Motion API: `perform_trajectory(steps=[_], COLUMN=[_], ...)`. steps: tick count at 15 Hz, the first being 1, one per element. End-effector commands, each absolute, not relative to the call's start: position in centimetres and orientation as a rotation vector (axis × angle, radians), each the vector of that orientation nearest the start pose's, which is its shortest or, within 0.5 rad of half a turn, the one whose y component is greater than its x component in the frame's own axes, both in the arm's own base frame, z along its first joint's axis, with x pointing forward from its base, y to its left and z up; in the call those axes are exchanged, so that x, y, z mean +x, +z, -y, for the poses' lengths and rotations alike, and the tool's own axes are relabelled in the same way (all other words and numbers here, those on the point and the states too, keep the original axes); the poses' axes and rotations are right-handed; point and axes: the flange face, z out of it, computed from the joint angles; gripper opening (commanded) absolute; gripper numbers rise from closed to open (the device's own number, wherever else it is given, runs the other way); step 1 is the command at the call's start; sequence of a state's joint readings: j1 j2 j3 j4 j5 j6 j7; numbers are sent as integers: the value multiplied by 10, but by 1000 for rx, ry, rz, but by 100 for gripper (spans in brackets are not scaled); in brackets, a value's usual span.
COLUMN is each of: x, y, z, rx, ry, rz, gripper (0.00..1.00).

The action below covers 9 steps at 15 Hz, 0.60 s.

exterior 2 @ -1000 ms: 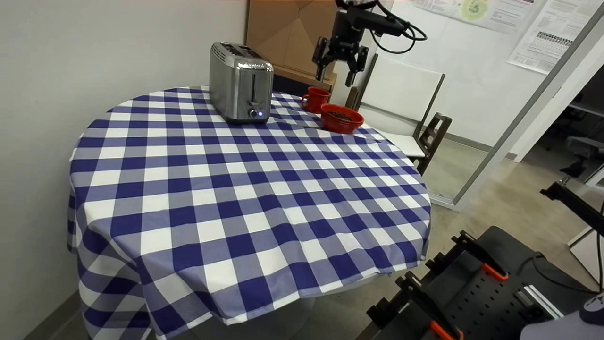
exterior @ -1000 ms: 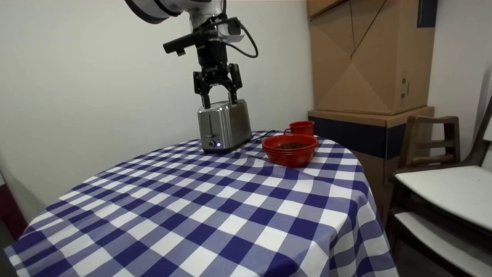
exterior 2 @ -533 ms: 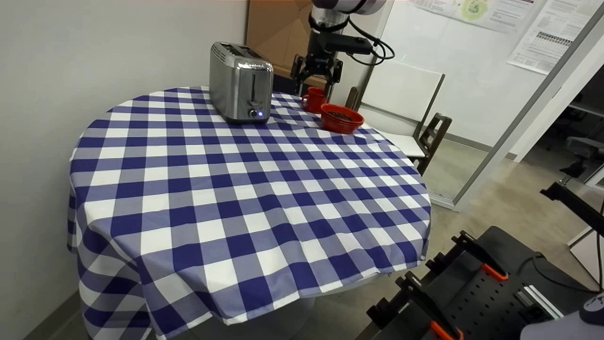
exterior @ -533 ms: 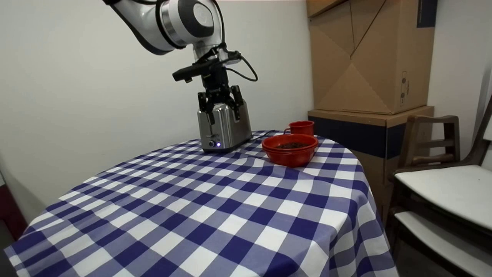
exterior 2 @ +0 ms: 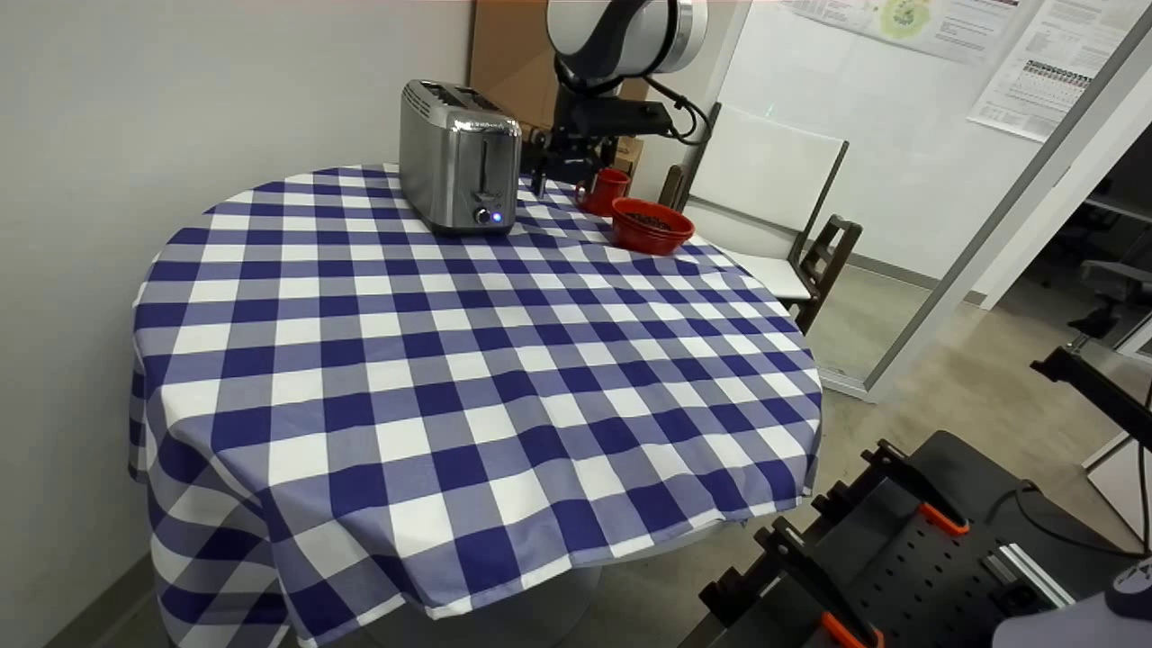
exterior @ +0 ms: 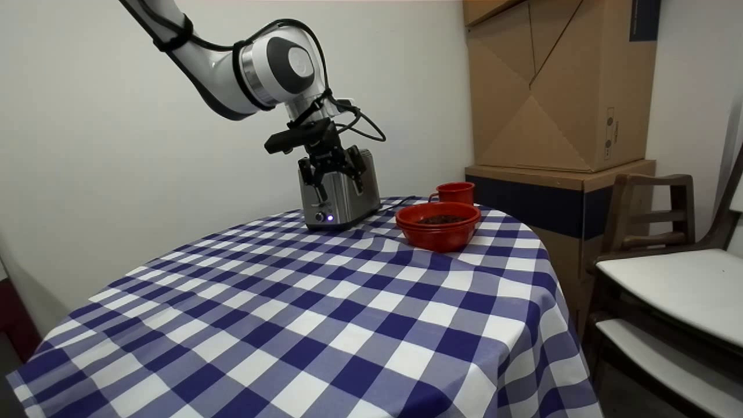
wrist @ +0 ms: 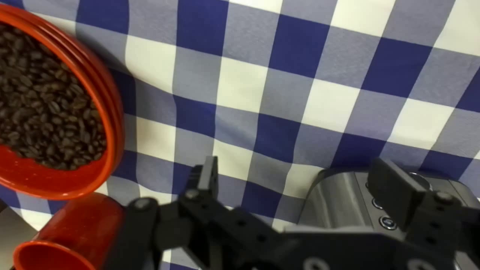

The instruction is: Turn off the toaster

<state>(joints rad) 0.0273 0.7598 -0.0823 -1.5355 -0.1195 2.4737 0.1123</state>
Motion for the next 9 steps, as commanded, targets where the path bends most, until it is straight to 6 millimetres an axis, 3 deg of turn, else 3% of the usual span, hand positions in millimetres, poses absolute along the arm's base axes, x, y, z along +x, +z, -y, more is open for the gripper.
perform_trajectory(steps=[1,9], x=[733,736], y=[219,200], z=[21,17], rx=[-3243,-3201], ry=[-396,-410], rz=[-81,-100], gripper=[100,100])
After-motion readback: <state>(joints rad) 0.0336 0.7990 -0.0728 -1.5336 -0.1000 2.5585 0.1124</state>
